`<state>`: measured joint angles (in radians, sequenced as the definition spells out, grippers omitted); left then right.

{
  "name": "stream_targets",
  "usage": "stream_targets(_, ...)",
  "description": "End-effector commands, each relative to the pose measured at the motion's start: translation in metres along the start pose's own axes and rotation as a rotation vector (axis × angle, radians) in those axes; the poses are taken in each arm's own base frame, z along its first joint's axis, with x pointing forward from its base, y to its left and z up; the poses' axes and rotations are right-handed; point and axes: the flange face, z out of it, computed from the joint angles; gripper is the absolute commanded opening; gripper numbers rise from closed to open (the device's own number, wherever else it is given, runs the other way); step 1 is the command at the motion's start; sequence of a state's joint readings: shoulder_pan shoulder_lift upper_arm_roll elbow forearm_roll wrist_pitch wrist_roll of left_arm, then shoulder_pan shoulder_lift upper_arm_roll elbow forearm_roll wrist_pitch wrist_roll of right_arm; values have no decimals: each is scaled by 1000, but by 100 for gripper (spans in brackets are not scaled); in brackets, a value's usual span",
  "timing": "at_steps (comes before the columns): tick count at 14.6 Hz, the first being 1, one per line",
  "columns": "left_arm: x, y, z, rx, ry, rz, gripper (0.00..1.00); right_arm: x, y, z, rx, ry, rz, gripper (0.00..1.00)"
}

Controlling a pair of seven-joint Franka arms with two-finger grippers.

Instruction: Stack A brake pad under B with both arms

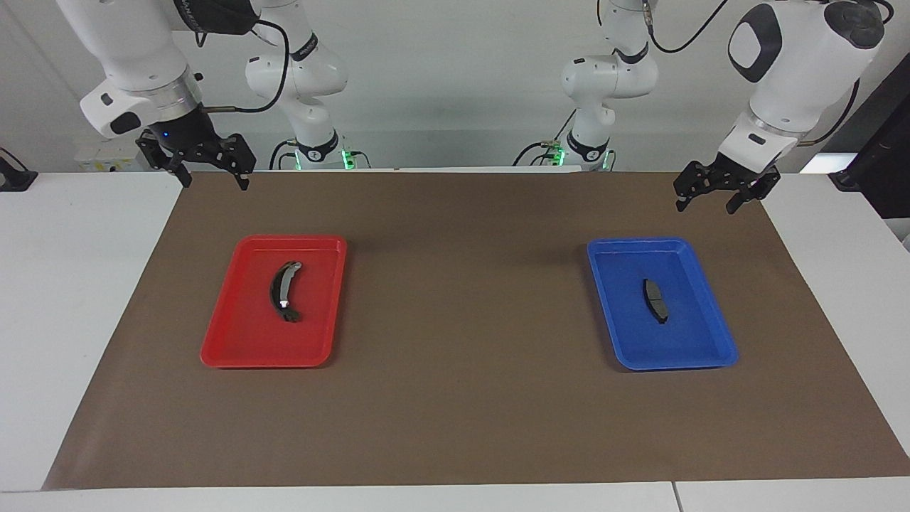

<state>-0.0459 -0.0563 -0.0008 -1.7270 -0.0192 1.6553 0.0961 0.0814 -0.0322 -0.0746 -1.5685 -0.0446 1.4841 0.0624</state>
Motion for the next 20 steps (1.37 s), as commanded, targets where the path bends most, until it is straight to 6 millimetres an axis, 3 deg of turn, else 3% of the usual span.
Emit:
stream_targets(1,-5,-4,-12,17,11,9,99,-2,2,0,0,-6,-16,100)
stream_targets(15,-2,-2,-6,20,37,6,99,-2,3,0,0,-8,-11,100)
stream_targets(18,2,0,11,21,69,8,99,-3,3,1,0,-14,-13,100)
stream_targets(20,6,-1,33,22,80,0,99,-3,6,1,0,-14,-7,100)
